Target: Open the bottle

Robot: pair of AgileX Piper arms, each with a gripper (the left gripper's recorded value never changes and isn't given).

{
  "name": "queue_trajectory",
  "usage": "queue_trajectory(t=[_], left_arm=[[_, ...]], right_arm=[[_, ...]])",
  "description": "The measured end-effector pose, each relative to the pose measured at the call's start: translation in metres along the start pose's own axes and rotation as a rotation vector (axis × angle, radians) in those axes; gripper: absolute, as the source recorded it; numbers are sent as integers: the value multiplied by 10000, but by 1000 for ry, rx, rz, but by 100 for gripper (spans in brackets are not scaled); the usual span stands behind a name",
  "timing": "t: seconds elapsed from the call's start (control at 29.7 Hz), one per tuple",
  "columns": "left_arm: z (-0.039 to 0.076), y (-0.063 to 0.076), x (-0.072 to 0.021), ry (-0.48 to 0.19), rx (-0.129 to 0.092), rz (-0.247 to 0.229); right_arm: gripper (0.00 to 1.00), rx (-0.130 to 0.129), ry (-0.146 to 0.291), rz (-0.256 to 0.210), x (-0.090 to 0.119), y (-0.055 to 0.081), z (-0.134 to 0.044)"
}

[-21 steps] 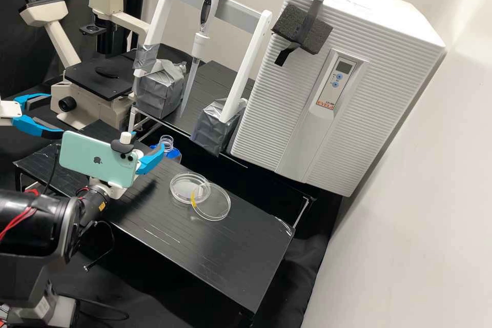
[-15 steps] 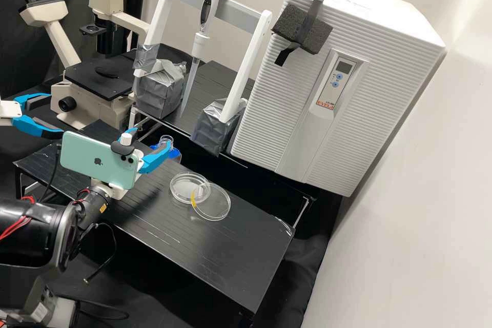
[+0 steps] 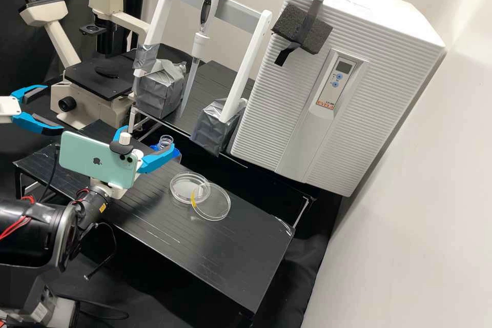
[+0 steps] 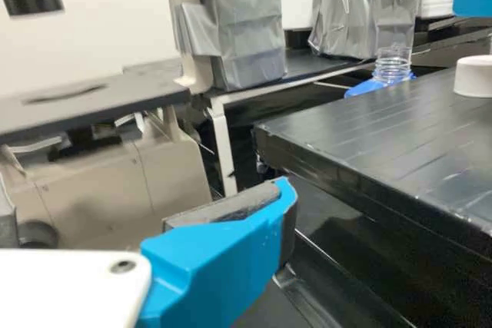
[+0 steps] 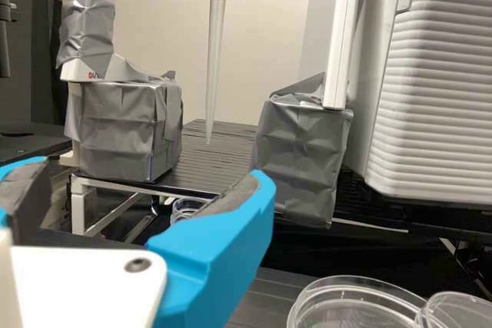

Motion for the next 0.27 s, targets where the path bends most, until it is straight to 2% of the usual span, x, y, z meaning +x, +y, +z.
queue_trajectory(t=[0.1,0.17,0.2,0.24,0.27], left_arm=[[20,23,-17,15,41,14],[25,40,-26,17,53,20],[20,43,-29,19,52,21],[11,49,-36,22,40,24],[-2,53,-42,28,16,25]], right_arm=[[100,0,0,0,0,0,0],[100,0,0,0,0,0,0],[100,0,0,0,0,0,0],[100,0,0,0,0,0,0],[100,0,0,0,0,0,0]])
